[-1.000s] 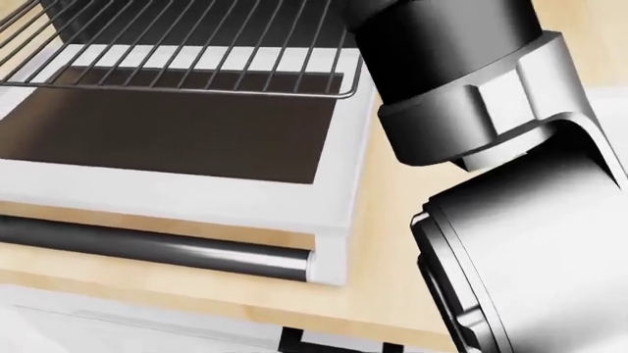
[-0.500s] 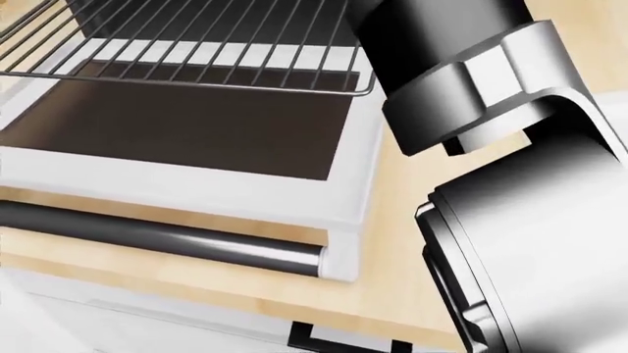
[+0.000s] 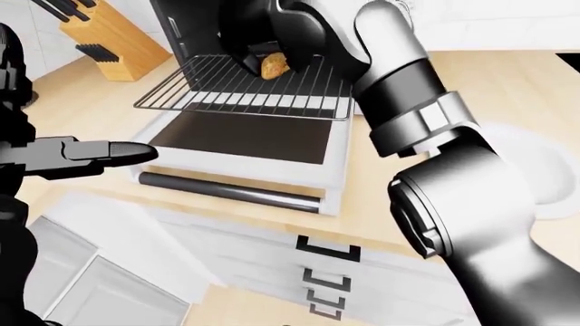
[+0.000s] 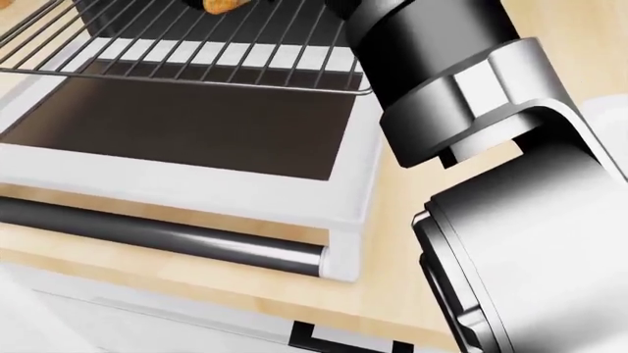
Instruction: Place the baguette on the rack of the toaster oven.
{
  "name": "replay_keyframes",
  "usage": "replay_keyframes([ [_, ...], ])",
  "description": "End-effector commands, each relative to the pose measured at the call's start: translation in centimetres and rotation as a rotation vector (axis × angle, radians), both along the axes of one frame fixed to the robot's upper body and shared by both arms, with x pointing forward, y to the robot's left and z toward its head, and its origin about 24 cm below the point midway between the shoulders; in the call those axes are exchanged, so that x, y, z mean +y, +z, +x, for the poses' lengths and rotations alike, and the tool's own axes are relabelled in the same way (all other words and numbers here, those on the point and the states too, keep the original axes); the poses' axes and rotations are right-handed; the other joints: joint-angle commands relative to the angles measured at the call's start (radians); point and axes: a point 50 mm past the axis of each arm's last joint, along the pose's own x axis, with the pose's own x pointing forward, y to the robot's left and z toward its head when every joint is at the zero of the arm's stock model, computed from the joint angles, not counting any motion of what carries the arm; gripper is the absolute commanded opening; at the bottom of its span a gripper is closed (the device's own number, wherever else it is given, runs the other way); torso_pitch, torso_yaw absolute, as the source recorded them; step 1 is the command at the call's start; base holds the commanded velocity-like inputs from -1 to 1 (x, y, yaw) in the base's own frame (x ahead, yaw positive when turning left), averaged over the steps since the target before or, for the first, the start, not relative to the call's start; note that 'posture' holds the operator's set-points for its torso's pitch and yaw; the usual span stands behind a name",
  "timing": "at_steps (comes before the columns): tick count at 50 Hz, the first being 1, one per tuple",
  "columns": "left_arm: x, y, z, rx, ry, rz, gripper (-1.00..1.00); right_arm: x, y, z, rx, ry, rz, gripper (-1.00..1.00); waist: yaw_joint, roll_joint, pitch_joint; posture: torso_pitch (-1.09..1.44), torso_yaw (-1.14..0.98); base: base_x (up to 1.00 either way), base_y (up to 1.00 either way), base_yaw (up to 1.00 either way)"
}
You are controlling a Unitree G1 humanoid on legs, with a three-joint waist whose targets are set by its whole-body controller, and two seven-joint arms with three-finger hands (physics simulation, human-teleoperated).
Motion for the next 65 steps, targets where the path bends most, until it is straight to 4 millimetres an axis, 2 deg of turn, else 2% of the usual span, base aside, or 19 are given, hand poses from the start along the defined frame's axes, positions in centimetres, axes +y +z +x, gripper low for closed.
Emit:
replay_keyframes([
  [1,0.1,1.0,-0.7,-0.067,0.02,0.021,1.0,0.2,2.3,-1.1,-0.077,0.022,0.036,-0.91,0.001,0.004,-0.027,0.0,0.44,0.0,0.0,0.0],
  [4,0.1,0.9,-0.7,-0.068,0.02,0.021,1.0,0.2,2.2,-1.0,-0.107,0.014,-0.016,-0.84,0.002,0.004,-0.027,0.0,0.44,0.0,0.0,0.0],
  [5,0.1,0.9,-0.7,-0.067,0.021,0.023,1.0,0.3,2.0,-1.0,-0.074,0.027,0.019,-0.84,0.002,0.003,-0.026,0.0,0.44,0.0,0.0,0.0],
  [8,0.1,0.8,-0.6,-0.066,0.02,0.023,1.0,0.2,1.9,-1.0,-0.125,0.017,-0.048,-0.85,0.003,0.003,-0.027,0.0,0.44,0.0,0.0,0.0],
  [9,0.0,0.8,-0.6,-0.066,0.019,0.022,1.0,0.3,1.7,-0.9,-0.089,0.027,-0.013,-0.85,0.003,0.002,-0.027,0.0,0.44,0.0,0.0,0.0],
  [17,0.2,0.8,-0.7,-0.068,0.025,0.023,1.0,0.5,1.0,-0.7,-0.125,0.026,-0.073,-0.85,0.003,0.002,-0.028,0.0,0.44,0.0,0.0,0.0],
  [25,0.3,0.8,-0.8,-0.07,0.026,0.025,1.0,0.6,0.5,-0.5,-0.107,0.032,-0.06,-0.77,0.004,0.003,-0.029,0.0,0.44,0.0,0.0,0.0],
  [40,0.1,1.2,-0.7,-0.074,0.026,0.032,1.0,0.6,0.7,-0.8,-0.116,0.037,-0.051,-0.13,0.005,0.002,-0.028,0.0,0.44,0.0,0.0,0.0],
  [50,0.2,0.9,-0.7,-0.072,0.032,0.031,1.0,0.7,0.7,-0.8,-0.117,0.04,-0.05,0.08,0.004,0.002,-0.029,0.0,0.44,0.0,0.0,0.0],
  [52,0.2,0.9,-0.7,-0.071,0.032,0.03,1.0,0.8,0.7,-0.9,-0.117,0.045,-0.048,0.29,0.005,0.002,-0.029,0.0,0.44,0.0,0.0,0.0],
  [56,0.3,0.8,-0.8,-0.07,0.034,0.029,1.0,0.9,0.8,-1.0,-0.117,0.051,-0.045,0.36,0.005,0.002,-0.029,0.0,0.44,0.0,0.0,0.0],
  [58,0.3,0.8,-0.8,-0.07,0.033,0.03,1.0,0.9,0.9,-1.1,-0.12,0.052,-0.047,0.55,0.005,0.002,-0.028,0.0,0.44,0.0,0.0,0.0],
  [65,0.3,0.8,-0.8,-0.069,0.034,0.032,1.0,1.3,2.0,-2.1,-0.143,0.07,-0.038,0.62,0.005,0.001,-0.027,0.0,0.44,0.0,0.0,0.0],
])
